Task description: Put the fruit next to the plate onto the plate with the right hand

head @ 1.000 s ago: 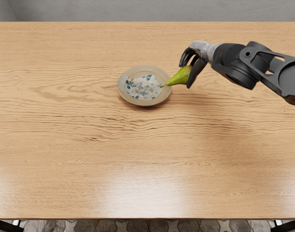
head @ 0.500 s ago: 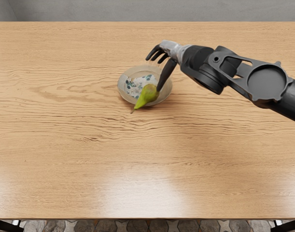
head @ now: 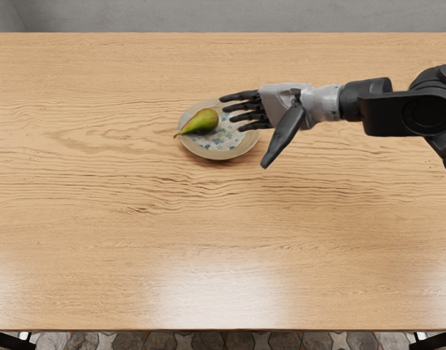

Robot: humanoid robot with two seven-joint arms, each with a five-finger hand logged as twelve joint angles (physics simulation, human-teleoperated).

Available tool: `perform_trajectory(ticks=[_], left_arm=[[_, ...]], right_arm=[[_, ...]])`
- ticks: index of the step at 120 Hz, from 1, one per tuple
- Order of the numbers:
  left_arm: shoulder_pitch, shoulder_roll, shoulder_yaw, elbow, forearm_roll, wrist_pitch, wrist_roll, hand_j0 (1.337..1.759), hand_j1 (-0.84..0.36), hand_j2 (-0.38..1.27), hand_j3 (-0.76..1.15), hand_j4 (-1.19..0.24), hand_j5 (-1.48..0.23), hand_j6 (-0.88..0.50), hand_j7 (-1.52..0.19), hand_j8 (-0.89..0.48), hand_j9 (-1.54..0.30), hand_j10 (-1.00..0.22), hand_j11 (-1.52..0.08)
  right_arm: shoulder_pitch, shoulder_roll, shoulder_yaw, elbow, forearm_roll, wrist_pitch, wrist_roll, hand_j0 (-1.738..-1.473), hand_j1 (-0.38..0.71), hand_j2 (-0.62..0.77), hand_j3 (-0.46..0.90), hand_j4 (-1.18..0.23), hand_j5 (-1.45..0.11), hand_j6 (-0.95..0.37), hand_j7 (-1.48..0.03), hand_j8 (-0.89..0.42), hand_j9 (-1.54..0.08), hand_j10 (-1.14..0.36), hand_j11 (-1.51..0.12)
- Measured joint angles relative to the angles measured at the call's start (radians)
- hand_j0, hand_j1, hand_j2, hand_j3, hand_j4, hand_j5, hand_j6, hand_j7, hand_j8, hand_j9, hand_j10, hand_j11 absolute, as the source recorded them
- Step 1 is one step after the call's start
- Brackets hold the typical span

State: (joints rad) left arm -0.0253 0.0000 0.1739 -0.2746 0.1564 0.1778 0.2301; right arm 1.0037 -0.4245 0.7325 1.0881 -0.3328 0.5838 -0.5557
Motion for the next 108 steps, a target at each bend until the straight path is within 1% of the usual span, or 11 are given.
perform_trajectory(ticks=[19,27,37,46,60,72,86,108], left_arm=[[0.000,0.000,0.000,0.000,0.000,0.000,0.000,1.658,0.32,0.00,0.00,-0.02,-0.03,-0.02,-0.03,-0.02,-0.03,-0.02,-0.03],[0.001,0.000,0.000,0.000,0.000,0.000,0.000,1.658,0.32,0.00,0.00,-0.02,-0.03,-0.02,-0.03,-0.02,-0.03,-0.02,-0.03],[-0.003,0.000,0.000,0.000,0.000,0.000,0.000,1.658,0.32,0.00,0.00,-0.02,-0.03,-0.02,-0.03,-0.02,-0.03,-0.02,-0.03],[-0.002,0.000,-0.001,0.000,0.000,-0.001,0.000,1.658,0.32,0.00,0.00,-0.02,-0.03,-0.02,-0.03,-0.02,-0.03,-0.02,-0.03],[-0.005,0.000,-0.001,0.000,0.000,-0.001,0.000,1.658,0.32,0.00,0.00,-0.02,-0.03,-0.02,-0.03,-0.02,-0.03,-0.02,-0.03],[-0.005,0.000,-0.001,0.000,0.000,-0.001,0.000,1.658,0.32,0.00,0.00,-0.02,-0.03,-0.02,-0.03,-0.02,-0.03,-0.02,-0.03],[-0.007,0.000,-0.001,0.000,0.000,-0.001,0.000,1.658,0.32,0.00,0.00,-0.02,-0.03,-0.02,-0.03,-0.02,-0.03,-0.02,-0.03],[-0.007,0.000,-0.001,0.000,0.000,-0.001,0.000,1.658,0.32,0.00,0.00,-0.02,-0.03,-0.02,-0.03,-0.02,-0.03,-0.02,-0.03]], right_arm=[[-0.232,-0.011,0.257,0.001,0.016,0.021,0.010,-1.658,-0.34,0.01,0.00,-0.02,-0.02,-0.01,-0.02,-0.01,-0.02,-0.01,-0.02],[-0.326,-0.030,0.361,0.001,0.024,0.024,0.011,-1.658,-0.34,0.01,0.00,-0.01,-0.02,-0.01,-0.02,-0.01,-0.02,-0.01,-0.02],[-0.422,-0.081,0.447,0.001,0.067,0.026,0.012,-1.658,-0.34,0.01,0.00,-0.01,-0.01,0.00,-0.01,0.00,-0.01,-0.01,-0.01],[-0.483,-0.130,0.487,0.001,0.108,0.027,0.012,-1.658,-0.35,0.00,0.00,0.00,-0.01,0.00,-0.01,0.00,-0.01,0.00,-0.01],[-0.549,-0.194,0.532,0.000,0.161,0.027,0.013,-1.658,-0.35,0.00,0.00,0.00,0.00,0.00,0.00,0.00,0.00,0.00,0.00],[-0.584,-0.263,0.548,0.000,0.217,0.027,0.013,-1.658,-0.35,0.00,0.00,0.00,0.00,0.00,0.00,0.00,0.00,0.00,0.00],[-0.600,-0.310,0.554,0.000,0.251,0.027,0.013,-1.658,-0.35,0.00,0.00,0.00,0.00,0.00,0.00,0.00,0.00,0.00,0.00],[-0.606,-0.330,0.557,-0.001,0.271,0.027,0.013,-1.658,-0.35,0.00,0.00,0.00,0.00,0.00,0.00,0.00,0.00,0.00,0.00]])
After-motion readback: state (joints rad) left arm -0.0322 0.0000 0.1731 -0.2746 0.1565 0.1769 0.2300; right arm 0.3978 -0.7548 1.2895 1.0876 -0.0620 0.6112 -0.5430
